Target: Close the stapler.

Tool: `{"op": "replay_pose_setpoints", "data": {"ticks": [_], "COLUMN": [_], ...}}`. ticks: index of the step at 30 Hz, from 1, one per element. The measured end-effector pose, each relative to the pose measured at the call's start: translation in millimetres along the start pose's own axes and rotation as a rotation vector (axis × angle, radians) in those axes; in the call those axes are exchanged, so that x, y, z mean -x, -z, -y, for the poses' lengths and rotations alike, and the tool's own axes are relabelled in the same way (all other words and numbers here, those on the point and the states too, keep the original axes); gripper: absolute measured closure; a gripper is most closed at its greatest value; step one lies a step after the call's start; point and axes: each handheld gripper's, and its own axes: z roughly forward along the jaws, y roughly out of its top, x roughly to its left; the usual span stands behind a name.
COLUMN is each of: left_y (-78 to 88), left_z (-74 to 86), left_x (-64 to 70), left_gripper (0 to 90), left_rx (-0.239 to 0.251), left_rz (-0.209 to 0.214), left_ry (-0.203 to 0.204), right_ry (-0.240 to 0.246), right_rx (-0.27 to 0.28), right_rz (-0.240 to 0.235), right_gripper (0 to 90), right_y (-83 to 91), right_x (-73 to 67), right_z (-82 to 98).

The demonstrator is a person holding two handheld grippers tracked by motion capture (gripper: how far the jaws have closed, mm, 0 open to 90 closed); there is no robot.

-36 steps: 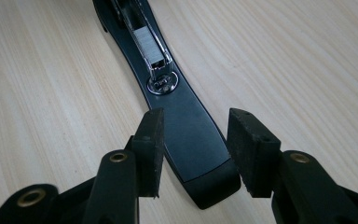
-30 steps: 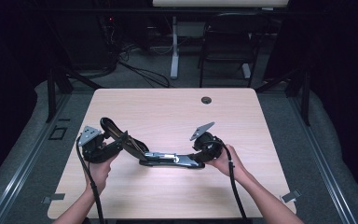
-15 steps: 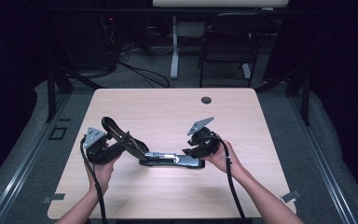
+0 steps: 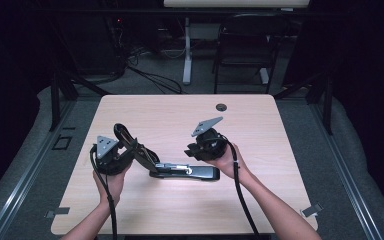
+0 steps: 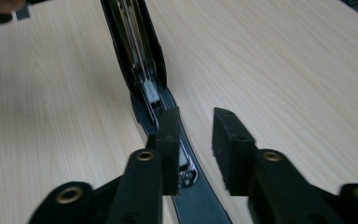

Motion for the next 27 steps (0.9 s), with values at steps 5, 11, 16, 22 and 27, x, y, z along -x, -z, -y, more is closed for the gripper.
{"op": "replay_pose_setpoints", "data": {"ticks": [5, 11, 16, 22, 27], "left_y": [-0.4, -1.2, -2.5, -3.7, -4.1], "left_z": [-2.1, -4.9, -5.6, -6.1, -6.7], "left_x": [5.2, 11.6, 17.6, 22.6, 25.6], "left_gripper": [61.5, 62.2, 62.6, 62.8, 62.8], "left_rx": [0.004, 0.0, 0.006, 0.011, 0.008], "left_rz": [0.011, 0.043, 0.05, 0.052, 0.049], "left_ry": [-0.006, -0.009, -0.021, -0.024, -0.027], "right_ry": [0.028, 0.05, 0.055, 0.056, 0.059], "right_rx": [0.033, 0.061, 0.084, 0.115, 0.143], "right_rz": [-0.006, -0.004, 0.004, 0.011, 0.014], "right_gripper": [86.3, 87.1, 87.5, 87.4, 87.5], "right_y": [-1.4, -1.9, -0.5, 1.7, 2.9], "right_x": [-6.0, -12.5, -13.2, -15.1, -17.8], "right_z": [-19.9, -38.6, -50.2, -64.4, -74.7]}}
